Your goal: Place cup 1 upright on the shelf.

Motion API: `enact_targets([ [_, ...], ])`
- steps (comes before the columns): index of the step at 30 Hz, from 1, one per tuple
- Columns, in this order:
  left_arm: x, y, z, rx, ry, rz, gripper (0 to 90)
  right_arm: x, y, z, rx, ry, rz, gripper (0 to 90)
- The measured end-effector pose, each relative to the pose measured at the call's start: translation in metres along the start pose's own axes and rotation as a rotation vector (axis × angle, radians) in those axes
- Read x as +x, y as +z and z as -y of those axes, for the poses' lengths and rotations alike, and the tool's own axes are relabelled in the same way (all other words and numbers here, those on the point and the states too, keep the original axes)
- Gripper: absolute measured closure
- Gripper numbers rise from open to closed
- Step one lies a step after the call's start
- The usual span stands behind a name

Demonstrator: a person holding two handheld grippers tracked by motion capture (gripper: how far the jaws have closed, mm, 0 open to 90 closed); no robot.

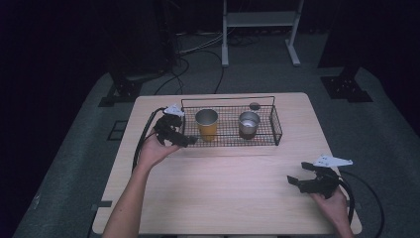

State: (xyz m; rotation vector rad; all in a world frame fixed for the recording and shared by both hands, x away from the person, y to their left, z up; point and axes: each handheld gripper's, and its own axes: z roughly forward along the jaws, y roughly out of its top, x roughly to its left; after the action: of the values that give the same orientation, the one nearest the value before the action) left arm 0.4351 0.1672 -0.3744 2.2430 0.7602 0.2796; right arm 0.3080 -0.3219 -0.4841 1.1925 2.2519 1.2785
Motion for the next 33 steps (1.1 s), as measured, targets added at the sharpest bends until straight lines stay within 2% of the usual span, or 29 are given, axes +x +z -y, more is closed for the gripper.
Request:
enact_targets([
  [7,-0.003,-0.002,0.007,-0.01,-0.011,0.007,1.8,0.0,0.0,0.0,-0.001,0.001,-0.001,11.3],
  [13,-0.009,-0.004,0.012,-0.022,-0.002,0.012,1.8,-0.002,-0.001,0.0,-0.013,0.014,0.001,11.3],
  [22,-0.014,-0.014,0.021,-0.059,-0.009,0.004,1.8,-0.001,0.0,0.0,-0.014,0.011,-0.001,11.4],
  [33,-0.017,-0.025,0.034,-0.076,-0.015,-0.001,1.8,0.001,0.002,0.0,-0.004,0.01,0.001,11.5],
])
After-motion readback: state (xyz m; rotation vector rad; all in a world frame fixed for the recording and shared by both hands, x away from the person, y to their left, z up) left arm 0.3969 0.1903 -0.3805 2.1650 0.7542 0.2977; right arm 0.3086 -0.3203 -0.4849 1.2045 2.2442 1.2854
